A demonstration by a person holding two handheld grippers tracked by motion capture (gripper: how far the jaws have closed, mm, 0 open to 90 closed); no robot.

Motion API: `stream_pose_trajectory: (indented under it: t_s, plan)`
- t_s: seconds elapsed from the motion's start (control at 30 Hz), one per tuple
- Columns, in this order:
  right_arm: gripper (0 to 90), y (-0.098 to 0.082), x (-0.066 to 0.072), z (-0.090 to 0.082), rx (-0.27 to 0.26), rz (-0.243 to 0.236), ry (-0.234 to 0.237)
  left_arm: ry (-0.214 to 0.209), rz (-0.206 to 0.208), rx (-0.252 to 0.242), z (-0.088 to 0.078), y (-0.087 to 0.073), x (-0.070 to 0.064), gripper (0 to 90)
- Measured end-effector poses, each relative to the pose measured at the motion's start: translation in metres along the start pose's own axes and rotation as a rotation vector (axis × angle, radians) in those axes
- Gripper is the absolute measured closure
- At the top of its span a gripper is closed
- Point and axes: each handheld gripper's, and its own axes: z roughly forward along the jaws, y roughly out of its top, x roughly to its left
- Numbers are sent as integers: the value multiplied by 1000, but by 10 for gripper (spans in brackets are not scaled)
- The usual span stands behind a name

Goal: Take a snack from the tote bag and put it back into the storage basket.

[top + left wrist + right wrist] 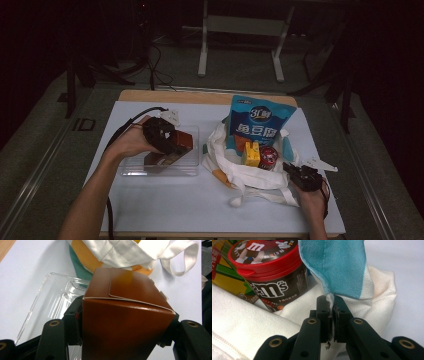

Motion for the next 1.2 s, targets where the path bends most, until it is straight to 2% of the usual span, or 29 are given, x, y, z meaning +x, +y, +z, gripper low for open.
stream_pose_trajectory:
  t_s: [0.13,0.17,0.3,0.4,0.7,0.73,0.83,0.9,1.03,1.2]
  plan:
    - [852,0,0,0,0,-1,0,-17,-7,-18,3,0,0,382]
    - [851,0,0,0,0,-1,-1,-32,-19,-30,6,-1,0,380]
    - [852,0,0,0,-1,-2,-1,-35,-30,-40,9,-1,0,379]
    - [852,0,0,0,0,-2,-1,-36,-38,-28,12,2,0,383]
    - [852,0,0,0,0,-2,-1,-40,-18,13,13,6,-3,397]
    - [852,0,0,0,0,-2,-1,-38,-2,39,14,9,-4,396]
    - [852,0,0,0,-1,-4,-1,-36,4,48,17,10,-4,395]
    - [852,0,0,0,-1,-5,-2,-26,2,55,18,11,-5,396]
    - [852,0,0,0,-1,-4,-1,-18,27,76,20,13,-7,403]
    - [852,0,0,0,-1,-3,-1,18,46,112,18,14,-8,415]
